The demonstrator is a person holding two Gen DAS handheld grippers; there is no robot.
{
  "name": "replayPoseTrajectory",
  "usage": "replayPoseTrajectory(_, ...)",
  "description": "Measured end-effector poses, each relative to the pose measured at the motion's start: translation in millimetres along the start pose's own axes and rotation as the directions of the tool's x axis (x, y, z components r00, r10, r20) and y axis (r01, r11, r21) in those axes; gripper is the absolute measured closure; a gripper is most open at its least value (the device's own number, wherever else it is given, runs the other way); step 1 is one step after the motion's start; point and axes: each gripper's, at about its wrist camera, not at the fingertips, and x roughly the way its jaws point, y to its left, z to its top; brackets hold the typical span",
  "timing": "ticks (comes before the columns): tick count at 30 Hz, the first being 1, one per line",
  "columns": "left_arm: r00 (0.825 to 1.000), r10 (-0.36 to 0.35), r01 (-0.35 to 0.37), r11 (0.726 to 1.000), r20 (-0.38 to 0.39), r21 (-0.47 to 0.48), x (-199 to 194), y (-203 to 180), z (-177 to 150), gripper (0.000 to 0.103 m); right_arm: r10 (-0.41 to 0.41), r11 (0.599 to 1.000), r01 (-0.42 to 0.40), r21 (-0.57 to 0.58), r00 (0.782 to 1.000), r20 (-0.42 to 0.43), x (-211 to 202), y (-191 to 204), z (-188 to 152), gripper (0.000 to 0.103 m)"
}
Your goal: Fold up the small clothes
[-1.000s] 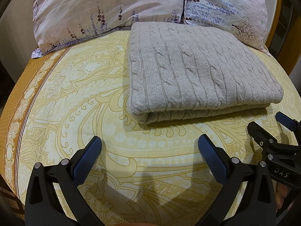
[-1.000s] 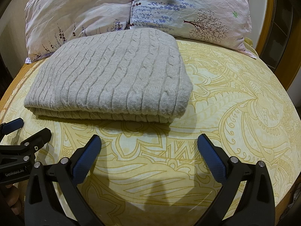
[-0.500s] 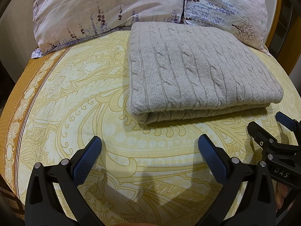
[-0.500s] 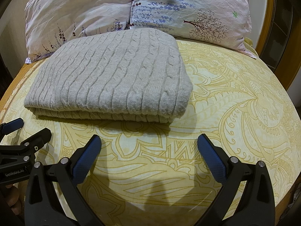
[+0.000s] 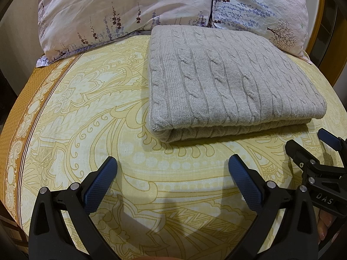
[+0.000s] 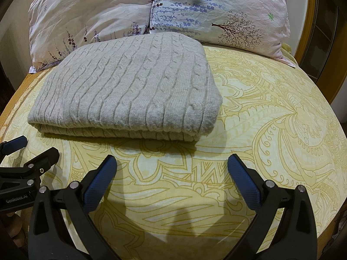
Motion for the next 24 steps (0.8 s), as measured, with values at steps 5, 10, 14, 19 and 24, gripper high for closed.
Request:
replayPoseTrajectory(5, 1.000, 0.000, 0.000, 1.000, -0.001, -0.001, -0.4, 0.4, -0.6, 0.001, 0.000, 1.000, 0.000, 0.000, 1.000, 0.000, -0.2, 0.1, -0.4, 0.002)
replayPoseTrajectory(10, 1.000, -0.001, 0.001, 1.000, -0.002, 0.000, -0.7, 0.7, -0.4, 0.001, 0.000, 1.000, 0.000, 0.000, 1.000, 0.000, -0.1, 0.1, -0.3, 0.002)
replayPoseTrajectory(14, 1.000, -0.001, 0.001, 1.000, -0.002, 0.000, -1.1, 0.5, -1.0, 0.001, 0.000, 1.000, 0.000, 0.000, 1.000, 0.000, 0.1, -0.1, -0.1, 0.002)
replayPoseTrajectory(19, 1.000, -0.001, 0.001, 1.000, -0.002, 0.000, -1.4, 0.6, -1.2, 0.001, 0.000, 1.000, 0.000, 0.000, 1.000, 0.000, 0.0, 0.2, -0.5, 0.002)
replayPoseTrajectory(24, 1.000, -0.001, 0.001, 1.000, -0.002, -0.001, -0.9, 0.4, -0.4, 0.001, 0.000, 1.000, 0.000, 0.000, 1.000, 0.000, 0.3, 0.1, -0.4, 0.002)
